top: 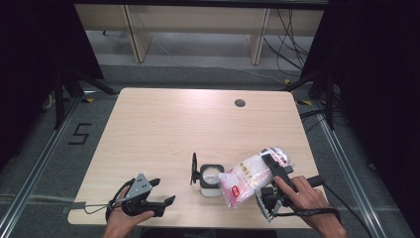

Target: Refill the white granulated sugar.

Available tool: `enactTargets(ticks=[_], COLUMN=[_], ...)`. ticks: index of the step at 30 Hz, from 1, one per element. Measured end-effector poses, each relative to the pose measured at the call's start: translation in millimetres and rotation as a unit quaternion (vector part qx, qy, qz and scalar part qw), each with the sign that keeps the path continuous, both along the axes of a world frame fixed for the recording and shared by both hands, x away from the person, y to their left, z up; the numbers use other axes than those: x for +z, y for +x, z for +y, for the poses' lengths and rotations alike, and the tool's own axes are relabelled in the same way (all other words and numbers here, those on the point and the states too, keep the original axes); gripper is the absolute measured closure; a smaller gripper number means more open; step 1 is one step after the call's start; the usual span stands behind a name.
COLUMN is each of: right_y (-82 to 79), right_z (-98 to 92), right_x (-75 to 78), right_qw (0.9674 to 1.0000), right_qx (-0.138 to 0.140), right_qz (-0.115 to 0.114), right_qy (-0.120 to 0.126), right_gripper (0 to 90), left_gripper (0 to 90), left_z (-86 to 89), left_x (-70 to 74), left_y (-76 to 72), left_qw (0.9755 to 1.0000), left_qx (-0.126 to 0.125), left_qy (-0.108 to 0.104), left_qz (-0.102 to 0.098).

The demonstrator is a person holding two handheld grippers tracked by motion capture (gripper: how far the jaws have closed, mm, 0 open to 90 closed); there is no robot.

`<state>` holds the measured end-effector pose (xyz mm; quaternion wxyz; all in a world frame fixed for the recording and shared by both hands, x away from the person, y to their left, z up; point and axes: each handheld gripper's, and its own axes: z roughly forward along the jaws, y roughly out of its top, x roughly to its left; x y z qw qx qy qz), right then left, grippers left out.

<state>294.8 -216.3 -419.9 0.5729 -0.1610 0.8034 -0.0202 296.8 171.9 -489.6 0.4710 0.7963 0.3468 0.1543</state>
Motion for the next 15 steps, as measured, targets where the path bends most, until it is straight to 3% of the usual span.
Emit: enactTargets(ticks=[1, 13, 15], right_y=[1.0, 3.4, 3.1], right_z=[-0.1, 0.8, 0.0], right_x=[0.0, -0.7, -1.4], right_qw=[0.9999, 0.9997, 0.9999], right_qx=[0.010, 0.022, 0.013], right_qz=[-0.006, -0.011, -0.006], right_qy=[0.000, -0.007, -0.002], right_gripper=[40.7, 40.7, 40.7], left_gripper=[20.2, 20.2, 20.2], left_z=[-0.1, 0.9, 0.8], left_x=[-0.1, 0.0, -0.1], left_y=[-0.2, 0.5, 0.5], left_qw=[1.0000, 1.0000, 1.0000], left_qx=[0.000, 0.001, 0.001], left_qy=[0.001, -0.001, -0.001], left_qz=[0.000, -0.001, -0.001])
